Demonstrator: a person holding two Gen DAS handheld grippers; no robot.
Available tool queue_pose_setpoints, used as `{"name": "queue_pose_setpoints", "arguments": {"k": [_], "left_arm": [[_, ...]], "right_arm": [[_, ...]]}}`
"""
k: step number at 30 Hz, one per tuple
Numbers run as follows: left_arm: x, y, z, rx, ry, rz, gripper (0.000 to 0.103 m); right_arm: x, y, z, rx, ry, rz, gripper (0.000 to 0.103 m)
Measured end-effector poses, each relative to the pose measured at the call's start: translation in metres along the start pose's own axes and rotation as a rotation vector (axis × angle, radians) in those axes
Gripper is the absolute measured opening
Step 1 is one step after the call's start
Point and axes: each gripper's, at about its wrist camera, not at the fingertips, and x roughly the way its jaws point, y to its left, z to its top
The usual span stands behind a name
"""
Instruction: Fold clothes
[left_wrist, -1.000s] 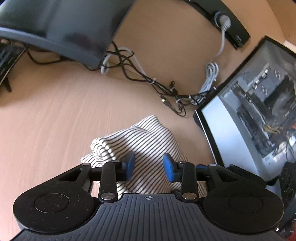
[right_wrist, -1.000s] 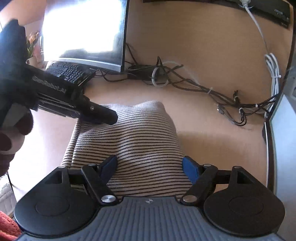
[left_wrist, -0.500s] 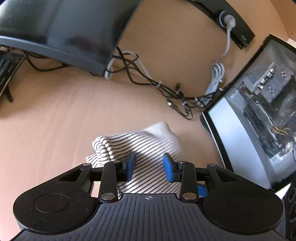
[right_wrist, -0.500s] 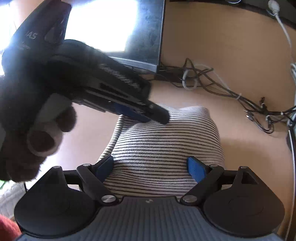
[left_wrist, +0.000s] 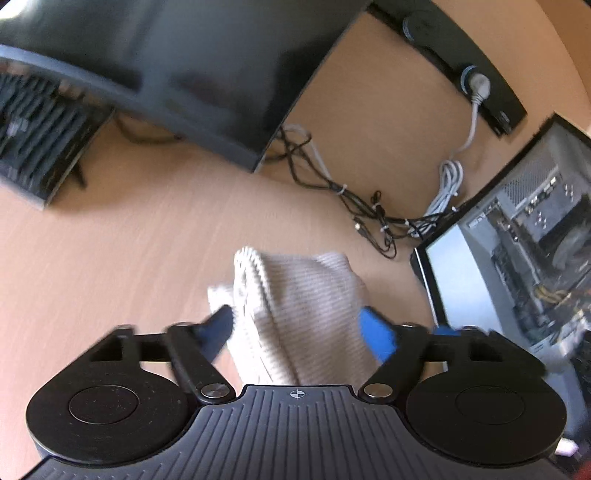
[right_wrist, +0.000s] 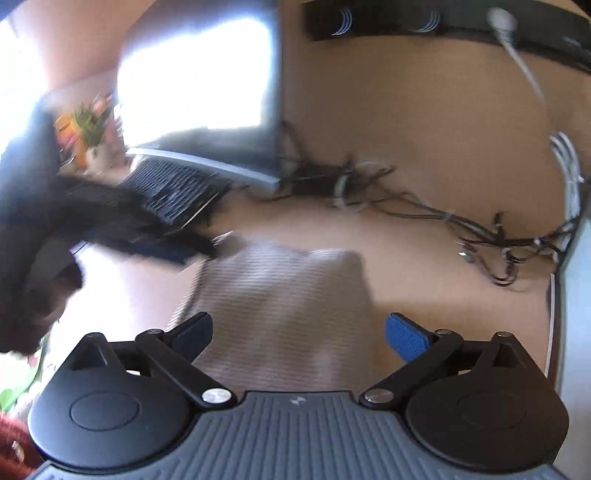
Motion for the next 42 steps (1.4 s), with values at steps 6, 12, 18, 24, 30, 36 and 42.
{"name": "queue_pose_setpoints", "arguments": {"k": [6, 12, 18, 24, 30, 36, 42], "left_arm": [[0.03, -0.008, -0.025, -0.097, 0.101, -0.049, 0.089], [0.044, -0.013, -0.04, -0.083, 0.12, -0.003, 0.092], [0.052, 0.002, -0.048, -0.127, 0.145, 0.018, 0.089], [0.053, 0.013, -0.051, -0.142, 0.144, -0.019, 0.073], [0.039, 0.028, -0.044, -0.141, 0.092, -0.025, 0.061], [0.007, 0.072, -0.018, -0.154, 0.015, 0.052, 0.061], [-0.03, 0.131, 0.001, -0.2, -0.042, 0.128, 0.061]], "right_arm": [[0.033, -0.044, -0.005, 0.139, 0.067, 0.027, 0.1], [0.063, -0.057, -0.023, 0.249, 0.14, 0.124, 0.102], [0.066, -0.059, -0.033, 0.299, 0.156, 0.198, 0.103], [0.071, -0.053, -0.034, 0.313, 0.184, 0.212, 0.099], [0.078, -0.031, -0.021, 0.316, 0.186, 0.218, 0.083], [0.125, 0.027, 0.025, 0.25, 0.186, 0.269, 0.075], [0.182, 0.089, 0.063, 0.178, 0.225, 0.347, 0.075]]}}
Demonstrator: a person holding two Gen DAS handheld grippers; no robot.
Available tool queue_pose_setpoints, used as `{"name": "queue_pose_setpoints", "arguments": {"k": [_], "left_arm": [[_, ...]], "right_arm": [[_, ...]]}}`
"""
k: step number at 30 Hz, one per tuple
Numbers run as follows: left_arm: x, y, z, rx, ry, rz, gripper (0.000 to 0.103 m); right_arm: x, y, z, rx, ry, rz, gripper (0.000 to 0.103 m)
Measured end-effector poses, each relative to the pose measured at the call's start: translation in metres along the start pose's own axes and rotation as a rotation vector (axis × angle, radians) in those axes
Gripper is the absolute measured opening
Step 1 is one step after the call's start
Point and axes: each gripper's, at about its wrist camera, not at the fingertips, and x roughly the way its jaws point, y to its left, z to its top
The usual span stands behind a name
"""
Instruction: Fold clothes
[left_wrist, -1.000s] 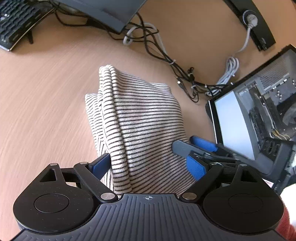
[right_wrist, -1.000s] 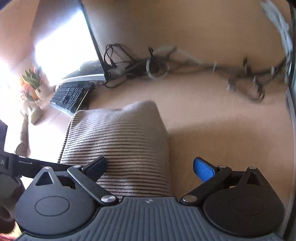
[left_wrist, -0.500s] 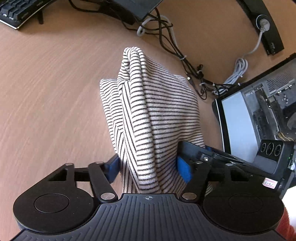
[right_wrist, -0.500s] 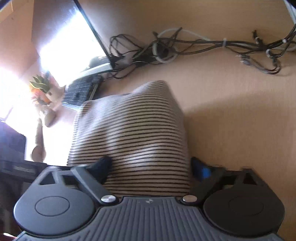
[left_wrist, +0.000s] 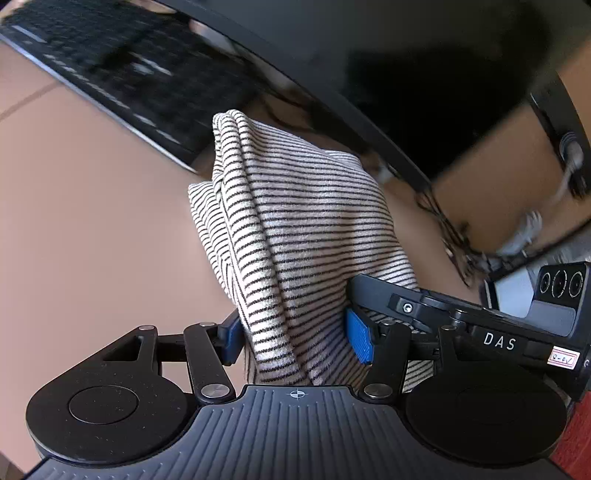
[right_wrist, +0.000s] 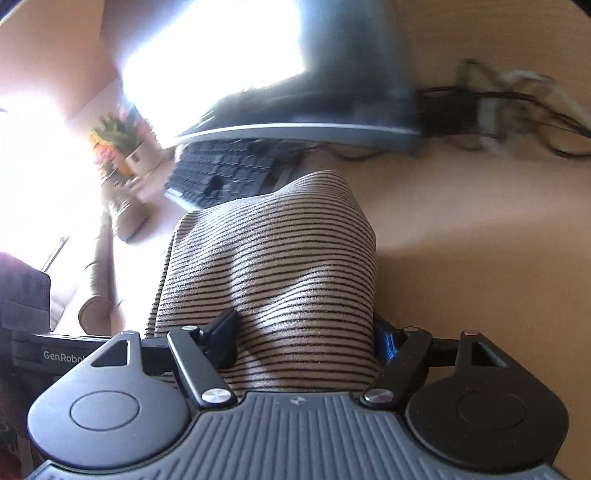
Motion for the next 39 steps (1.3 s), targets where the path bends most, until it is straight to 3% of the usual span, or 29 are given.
{"name": "queue_pose_setpoints", "arguments": {"k": [7, 12, 16, 21, 26, 29, 32, 33, 34, 39], "left_arm": [[-0.002, 0.034, 0.022, -0.024, -0.009, -0.012, 0.061], [0.008, 0.04, 0.028, -0.011, 0.017, -0.05, 0.063], [-0.009, 0.044, 0.031, 0.047, 0.039, -0.068, 0.063], [-0.053, 0.033, 0.049, 0.191, -0.076, -0.091, 0.069], [-0.044, 0.011, 0.077, 0.239, -0.142, -0.173, 0.074], [-0.024, 0.005, 0.085, 0.238, -0.135, -0.195, 0.074], [0.002, 0.01, 0.083, 0.223, -0.066, -0.14, 0.074], [0.008, 0.018, 0.081, 0.205, -0.037, -0.132, 0.074], [0.012, 0.025, 0.078, 0.189, -0.018, -0.124, 0.066], [0.009, 0.042, 0.073, 0.151, -0.006, -0.141, 0.063]], "right_arm": [[0.038, 0.023, 0.021, -0.032, 0.019, -0.002, 0.077], [0.041, 0.013, 0.021, 0.003, 0.003, -0.029, 0.081], [0.028, 0.025, 0.013, -0.056, -0.024, -0.094, 0.084], [-0.007, 0.047, 0.0, -0.197, -0.107, -0.219, 0.084], [-0.03, 0.082, -0.008, -0.307, -0.192, -0.231, 0.084], [-0.02, 0.095, -0.018, -0.315, -0.153, -0.188, 0.084], [0.014, 0.087, -0.04, -0.314, -0.043, -0.251, 0.085], [0.022, 0.083, -0.048, -0.325, -0.032, -0.282, 0.091], [0.027, 0.083, -0.056, -0.362, -0.035, -0.313, 0.093], [0.029, 0.088, -0.062, -0.475, 0.013, -0.37, 0.094]]}}
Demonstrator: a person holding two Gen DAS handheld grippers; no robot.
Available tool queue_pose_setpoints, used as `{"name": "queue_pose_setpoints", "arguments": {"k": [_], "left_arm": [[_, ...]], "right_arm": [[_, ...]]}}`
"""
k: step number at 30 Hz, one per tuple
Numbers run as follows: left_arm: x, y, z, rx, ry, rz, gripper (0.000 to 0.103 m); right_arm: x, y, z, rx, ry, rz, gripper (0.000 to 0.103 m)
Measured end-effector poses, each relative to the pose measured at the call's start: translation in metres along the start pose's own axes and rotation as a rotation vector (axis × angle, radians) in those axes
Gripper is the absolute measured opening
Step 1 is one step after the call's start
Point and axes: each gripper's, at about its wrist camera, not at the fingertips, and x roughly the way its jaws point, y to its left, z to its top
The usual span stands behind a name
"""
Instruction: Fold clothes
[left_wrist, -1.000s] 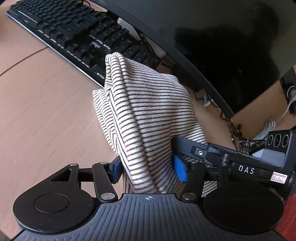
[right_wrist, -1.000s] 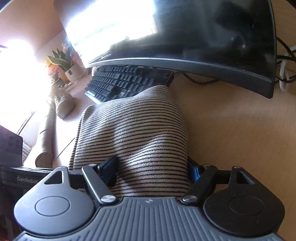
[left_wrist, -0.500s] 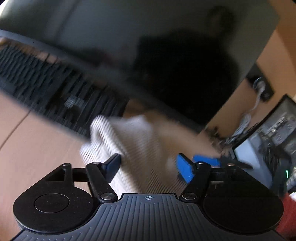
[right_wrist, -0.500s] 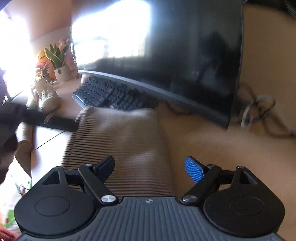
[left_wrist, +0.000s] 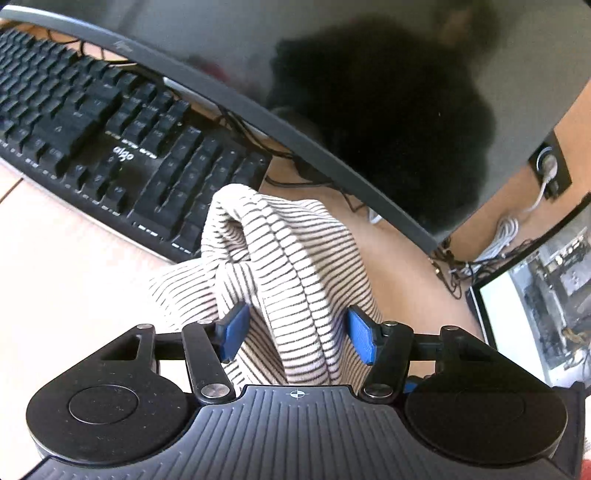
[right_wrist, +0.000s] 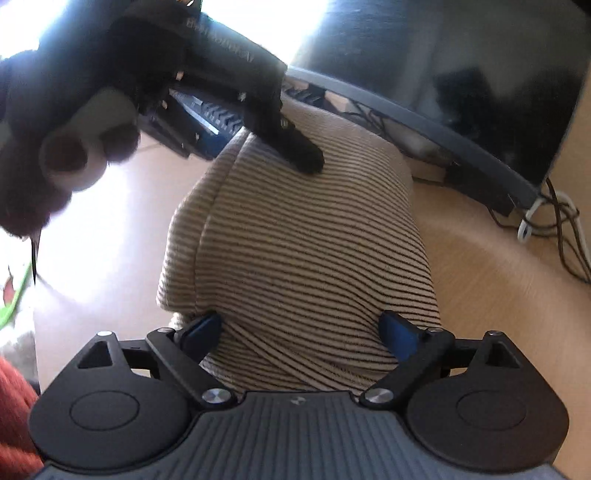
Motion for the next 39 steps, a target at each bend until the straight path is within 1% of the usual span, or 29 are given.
{"name": "queue_pose_setpoints", "arguments": {"k": [3, 4, 7, 9, 12, 15, 16, 18, 20, 21, 22, 23, 25, 27, 30, 33, 34, 35, 37, 38, 39], "left_arm": [[-0.017, 0.0, 0.004, 0.023, -0.029, 0.02, 0.065], [-0.027, 0.001, 0.006, 0.033, -0.047, 0.029, 0.065], [-0.054, 0.005, 0.017, 0.037, -0.11, 0.053, 0.072], [-0.067, 0.002, 0.028, 0.044, -0.145, 0.056, 0.073], [-0.086, -0.004, 0.044, 0.064, -0.19, 0.048, 0.073], [-0.088, -0.022, 0.05, 0.09, -0.203, -0.016, 0.073], [-0.085, -0.027, 0.051, 0.097, -0.201, -0.042, 0.071], [-0.073, -0.035, 0.053, 0.114, -0.18, -0.086, 0.067], [-0.054, -0.039, 0.05, 0.131, -0.141, -0.109, 0.065], [-0.043, -0.038, 0.047, 0.133, -0.113, -0.109, 0.063], [-0.03, -0.035, 0.042, 0.126, -0.078, -0.096, 0.062], [-0.019, -0.029, 0.038, 0.113, -0.046, -0.078, 0.061], [-0.003, -0.015, 0.031, 0.081, 0.002, -0.048, 0.055], [0.002, -0.003, 0.025, 0.063, 0.017, -0.046, 0.053], [0.002, 0.003, 0.023, 0.056, 0.023, -0.055, 0.053], [0.001, 0.005, 0.023, 0.051, 0.024, -0.063, 0.053], [0.001, 0.007, 0.023, 0.048, 0.025, -0.066, 0.053], [0.002, 0.007, 0.024, 0.046, 0.026, -0.069, 0.053], [0.003, 0.01, 0.022, 0.038, 0.03, -0.078, 0.053], [0.003, 0.012, 0.021, 0.033, 0.032, -0.084, 0.053], [0.003, 0.014, 0.02, 0.026, 0.033, -0.091, 0.053]], "right_arm": [[-0.005, -0.008, -0.003, 0.018, 0.006, -0.003, 0.094], [-0.007, -0.011, -0.004, 0.029, 0.006, -0.003, 0.094], [-0.017, -0.019, -0.008, 0.055, 0.001, 0.011, 0.093], [-0.027, -0.027, -0.007, 0.07, -0.011, 0.022, 0.093], [-0.051, -0.042, 0.001, 0.11, -0.067, 0.039, 0.094], [-0.075, -0.055, 0.015, 0.163, -0.158, 0.055, 0.094], [-0.077, -0.055, 0.019, 0.177, -0.179, 0.061, 0.091], [-0.076, -0.055, 0.026, 0.2, -0.204, 0.074, 0.074], [-0.055, -0.048, 0.028, 0.209, -0.158, 0.086, 0.069], [-0.042, -0.044, 0.027, 0.212, -0.123, 0.09, 0.067], [-0.028, -0.04, 0.022, 0.209, -0.08, 0.083, 0.067], [-0.021, -0.037, 0.013, 0.198, -0.057, 0.067, 0.069], [-0.017, -0.029, 0.004, 0.155, -0.053, 0.028, 0.071], [-0.021, -0.027, 0.003, 0.151, -0.037, 0.017, 0.072], [-0.027, -0.031, 0.014, 0.205, -0.032, 0.01, 0.072], [-0.036, -0.033, 0.027, 0.249, -0.081, 0.014, 0.072], [-0.034, -0.032, 0.031, 0.253, -0.085, 0.013, 0.072], [-0.026, -0.028, 0.036, 0.248, -0.067, 0.012, 0.072], [-0.005, -0.025, 0.04, 0.259, -0.035, 0.004, 0.076], [0.002, -0.025, 0.041, 0.268, -0.024, 0.002, 0.08], [0.004, -0.026, 0.042, 0.276, -0.02, 0.005, 0.082]]}}
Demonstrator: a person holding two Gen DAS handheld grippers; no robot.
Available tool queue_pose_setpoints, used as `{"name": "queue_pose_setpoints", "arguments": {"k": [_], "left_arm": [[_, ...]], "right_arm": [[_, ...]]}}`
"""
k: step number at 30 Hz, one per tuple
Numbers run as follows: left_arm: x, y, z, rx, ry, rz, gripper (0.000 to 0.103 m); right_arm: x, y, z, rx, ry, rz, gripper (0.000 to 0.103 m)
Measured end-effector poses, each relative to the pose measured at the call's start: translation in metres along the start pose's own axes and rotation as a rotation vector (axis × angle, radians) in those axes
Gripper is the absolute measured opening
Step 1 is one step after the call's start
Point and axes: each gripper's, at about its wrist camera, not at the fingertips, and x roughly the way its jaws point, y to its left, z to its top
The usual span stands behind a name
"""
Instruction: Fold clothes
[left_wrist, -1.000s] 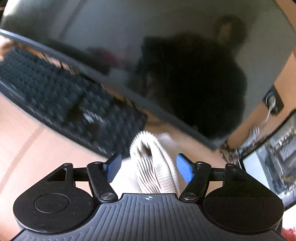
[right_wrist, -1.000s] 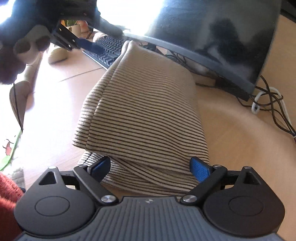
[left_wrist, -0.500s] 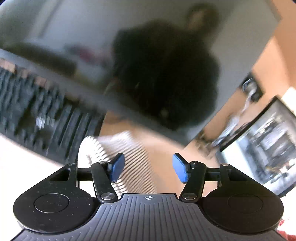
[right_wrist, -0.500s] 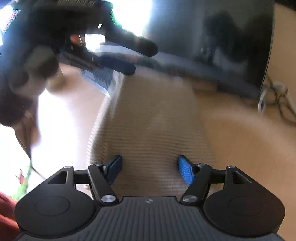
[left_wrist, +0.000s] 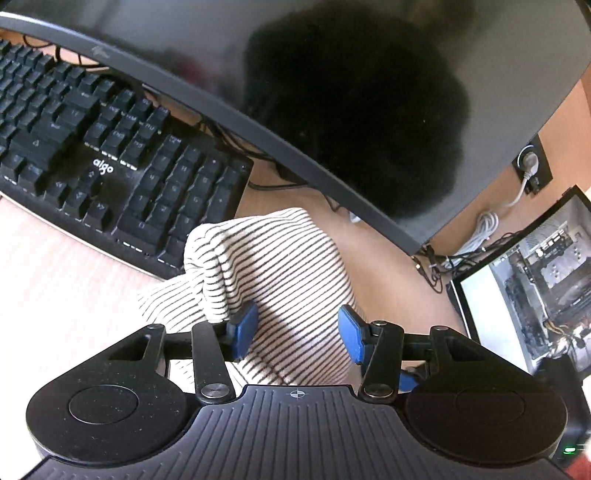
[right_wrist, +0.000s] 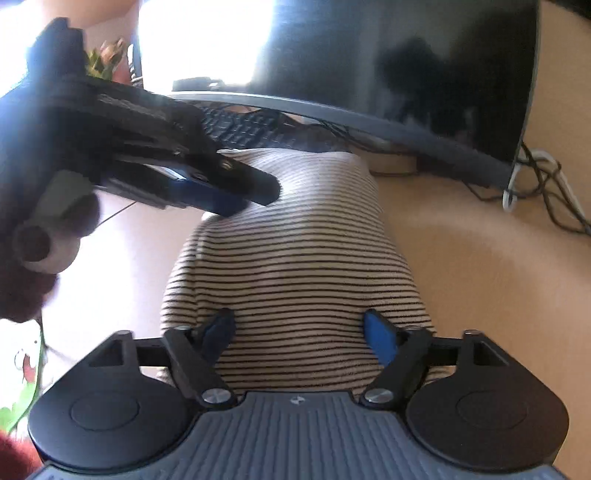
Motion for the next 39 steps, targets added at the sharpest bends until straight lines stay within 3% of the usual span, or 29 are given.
{"name": "queue_pose_setpoints", "arguments": {"k": [6, 10, 12, 17, 20, 22, 25, 30, 32, 35, 39], "left_arm": [[-0.001, 0.003, -0.006, -0.04, -0.033, -0.004, 0.053], [-0.019, -0.014, -0.025, -0.032, -0.103, 0.078, 0.055], [-0.031, -0.025, -0.041, -0.037, -0.147, 0.126, 0.066], [-0.058, -0.057, -0.094, -0.127, -0.23, 0.243, 0.067], [-0.066, -0.09, -0.132, -0.129, -0.275, 0.311, 0.07], [-0.065, -0.114, -0.158, -0.112, -0.313, 0.394, 0.082], [-0.06, -0.144, -0.197, -0.128, -0.356, 0.462, 0.089], [-0.052, -0.186, -0.251, -0.182, -0.43, 0.572, 0.098], [-0.049, -0.2, -0.264, -0.187, -0.454, 0.588, 0.103], [-0.045, -0.218, -0.27, -0.131, -0.475, 0.622, 0.103], [-0.038, -0.236, -0.27, -0.056, -0.493, 0.665, 0.103]], "right_arm": [[0.002, 0.0, -0.001, -0.039, 0.039, -0.041, 0.089], [-0.015, -0.019, -0.017, -0.038, 0.036, -0.071, 0.089], [-0.024, -0.03, -0.023, -0.032, 0.02, -0.083, 0.089], [-0.064, -0.055, -0.05, -0.011, -0.046, -0.025, 0.089], [-0.084, -0.071, -0.069, -0.041, -0.08, 0.028, 0.096], [-0.088, -0.079, -0.077, -0.062, -0.092, 0.051, 0.099], [-0.098, -0.087, -0.086, -0.077, -0.123, 0.099, 0.101], [-0.148, -0.099, -0.112, -0.042, -0.281, 0.078, 0.103], [-0.161, -0.101, -0.118, -0.02, -0.331, 0.06, 0.103], [-0.173, -0.107, -0.123, 0.013, -0.395, 0.043, 0.103], [-0.172, -0.115, -0.126, 0.017, -0.377, 0.036, 0.103]]}}
